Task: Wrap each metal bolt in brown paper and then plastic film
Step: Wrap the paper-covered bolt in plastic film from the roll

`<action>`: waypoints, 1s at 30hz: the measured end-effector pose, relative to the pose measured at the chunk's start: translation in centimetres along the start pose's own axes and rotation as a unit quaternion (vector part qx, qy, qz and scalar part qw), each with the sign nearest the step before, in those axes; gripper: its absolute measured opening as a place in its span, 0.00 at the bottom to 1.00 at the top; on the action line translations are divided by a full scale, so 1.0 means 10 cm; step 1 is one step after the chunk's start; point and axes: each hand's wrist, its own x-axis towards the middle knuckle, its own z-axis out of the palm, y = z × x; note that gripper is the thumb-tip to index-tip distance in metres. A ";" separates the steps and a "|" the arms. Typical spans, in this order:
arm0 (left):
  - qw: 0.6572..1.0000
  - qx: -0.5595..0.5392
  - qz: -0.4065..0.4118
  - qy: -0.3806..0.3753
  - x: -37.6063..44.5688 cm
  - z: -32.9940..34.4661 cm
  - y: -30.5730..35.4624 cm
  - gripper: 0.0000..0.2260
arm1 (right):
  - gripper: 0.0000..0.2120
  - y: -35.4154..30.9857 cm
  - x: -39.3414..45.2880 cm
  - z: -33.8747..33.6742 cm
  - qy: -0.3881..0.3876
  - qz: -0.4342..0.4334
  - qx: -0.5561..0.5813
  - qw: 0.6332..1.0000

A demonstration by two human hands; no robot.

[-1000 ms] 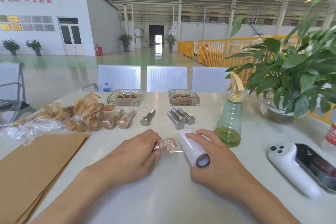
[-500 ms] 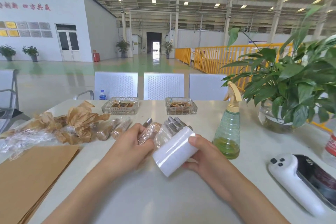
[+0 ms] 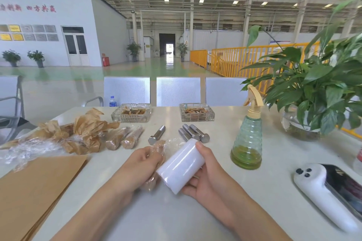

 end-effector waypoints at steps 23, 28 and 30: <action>0.976 -0.195 0.015 -0.094 -0.05 -0.18 -0.05 0.04 | 0.27 -0.01 -0.17 -0.03 -0.058 -0.059 0.094 0.992; 0.979 -0.178 0.070 -0.068 -0.05 -0.13 -0.01 0.04 | 0.26 -0.01 -0.18 -0.04 -0.064 -0.053 0.100 0.992; 0.987 -0.130 0.089 -0.028 -0.06 -0.09 -0.02 0.02 | 0.27 -0.02 -0.18 -0.02 -0.073 -0.049 0.101 0.991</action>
